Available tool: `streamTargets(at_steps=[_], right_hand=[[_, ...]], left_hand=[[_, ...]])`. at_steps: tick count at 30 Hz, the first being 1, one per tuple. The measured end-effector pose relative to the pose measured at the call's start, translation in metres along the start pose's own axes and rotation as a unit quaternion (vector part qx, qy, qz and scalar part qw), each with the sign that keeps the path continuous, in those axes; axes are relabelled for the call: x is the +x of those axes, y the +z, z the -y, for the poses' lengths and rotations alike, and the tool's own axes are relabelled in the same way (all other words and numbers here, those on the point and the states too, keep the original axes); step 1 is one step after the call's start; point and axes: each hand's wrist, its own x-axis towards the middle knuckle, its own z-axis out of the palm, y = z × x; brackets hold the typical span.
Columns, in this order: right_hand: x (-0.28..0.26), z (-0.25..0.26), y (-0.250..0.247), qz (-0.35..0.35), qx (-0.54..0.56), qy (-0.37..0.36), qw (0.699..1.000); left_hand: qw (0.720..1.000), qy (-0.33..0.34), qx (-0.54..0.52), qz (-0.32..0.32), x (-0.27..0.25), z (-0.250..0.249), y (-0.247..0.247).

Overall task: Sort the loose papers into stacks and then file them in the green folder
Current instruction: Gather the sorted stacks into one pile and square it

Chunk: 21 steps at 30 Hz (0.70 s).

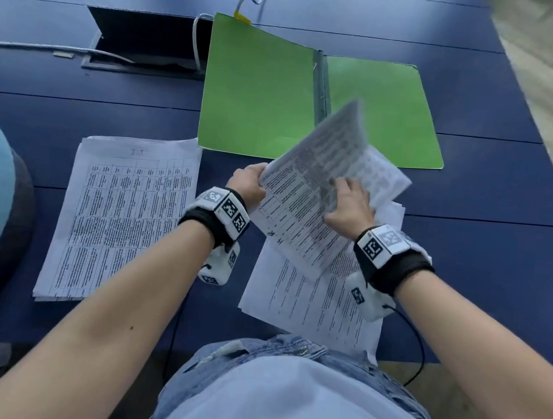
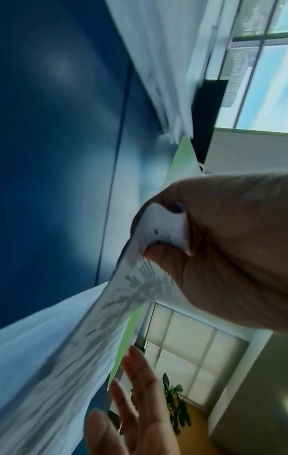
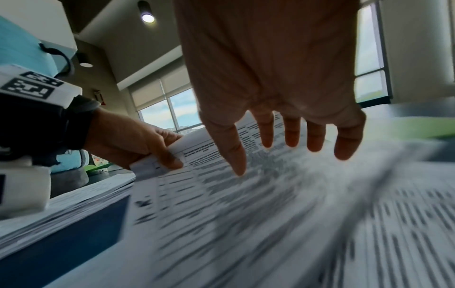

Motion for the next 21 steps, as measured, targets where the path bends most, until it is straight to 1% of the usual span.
streamTargets(at_steps=[2,4,6,8,10,11,13,15,17,19,21], right_hand=[[0.005,0.005,-0.010,-0.035,-0.019,-0.036,0.999],[0.008,0.010,-0.018,-0.040,-0.074,-0.077,0.994],[0.008,0.012,-0.022,-0.043,-0.115,-0.114,0.986],[0.006,0.012,-0.025,-0.086,-0.127,-0.149,0.977],[0.003,0.014,-0.026,-0.123,-0.148,-0.167,0.967],[0.003,0.015,-0.026,-0.121,-0.163,-0.172,0.964],[0.004,0.019,-0.025,-0.075,-0.185,-0.183,0.963],[0.006,0.020,-0.022,0.004,-0.212,-0.171,0.962],[0.008,0.010,-0.017,0.052,-0.204,-0.130,0.969],[0.008,-0.004,-0.013,0.063,-0.155,-0.087,0.982],[0.005,-0.019,-0.011,0.053,-0.111,-0.042,0.992]], left_hand=[[0.998,0.027,0.034,0.034,-0.003,-0.003,-0.008],[0.995,0.038,0.077,0.060,-0.002,-0.006,-0.014],[0.992,0.039,0.093,0.073,-0.001,-0.007,-0.018],[0.990,0.051,0.099,0.083,-0.002,-0.007,-0.021],[0.984,0.070,0.124,0.104,-0.005,-0.010,-0.019],[0.981,0.075,0.136,0.115,-0.006,-0.011,-0.017],[0.981,0.076,0.118,0.137,-0.007,-0.011,-0.009],[0.985,0.068,0.029,0.158,-0.004,-0.008,-0.001],[0.988,0.030,-0.048,0.144,-0.005,-0.003,0.008],[0.988,-0.021,-0.094,0.123,-0.005,0.004,0.017],[0.986,-0.045,-0.112,0.113,-0.007,0.008,0.024]])
